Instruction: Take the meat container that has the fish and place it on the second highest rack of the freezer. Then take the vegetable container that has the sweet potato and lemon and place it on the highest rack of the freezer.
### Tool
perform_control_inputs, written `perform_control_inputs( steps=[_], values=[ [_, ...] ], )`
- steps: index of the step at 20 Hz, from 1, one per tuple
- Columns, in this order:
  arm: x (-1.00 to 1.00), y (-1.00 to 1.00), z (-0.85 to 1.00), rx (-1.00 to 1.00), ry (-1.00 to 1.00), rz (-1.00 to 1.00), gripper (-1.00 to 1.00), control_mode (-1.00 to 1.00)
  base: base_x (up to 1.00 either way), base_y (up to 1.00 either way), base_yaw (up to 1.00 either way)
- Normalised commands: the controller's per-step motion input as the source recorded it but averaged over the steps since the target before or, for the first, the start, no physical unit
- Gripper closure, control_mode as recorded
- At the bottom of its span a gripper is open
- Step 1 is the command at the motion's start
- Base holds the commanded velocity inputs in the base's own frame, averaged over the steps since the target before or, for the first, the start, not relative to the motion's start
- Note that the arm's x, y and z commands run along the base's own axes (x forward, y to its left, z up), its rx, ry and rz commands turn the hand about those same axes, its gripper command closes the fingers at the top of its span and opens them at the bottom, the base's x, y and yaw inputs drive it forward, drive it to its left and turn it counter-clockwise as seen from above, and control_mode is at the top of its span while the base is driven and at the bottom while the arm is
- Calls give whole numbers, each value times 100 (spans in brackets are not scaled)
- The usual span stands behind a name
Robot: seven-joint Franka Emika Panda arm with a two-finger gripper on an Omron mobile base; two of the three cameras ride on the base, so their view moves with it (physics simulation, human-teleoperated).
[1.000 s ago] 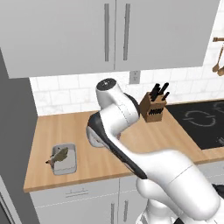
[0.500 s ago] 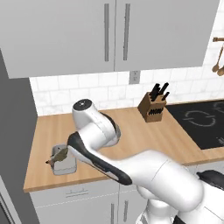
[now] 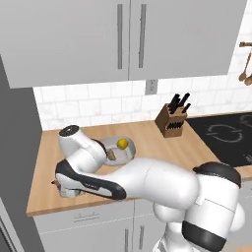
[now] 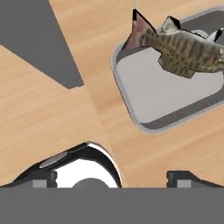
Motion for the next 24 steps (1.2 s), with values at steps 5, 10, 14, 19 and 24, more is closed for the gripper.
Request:
perform_control_inputs(
  steps=[5,10,14,19,24],
  values=[
    [10,53,-39,-5,0,2,-100,-100,0,0,0],
    [40,-1,-24,-1,-8,0,-100,-100,0,0,0],
    [27,0,-25,0,-10,0,-100,-100,0,0,0],
    [3,0,-34,0,-1,0,-100,-100,0,0,0],
    [9,2,-26,0,0,0,-100,-100,0,0,0]
  ],
)
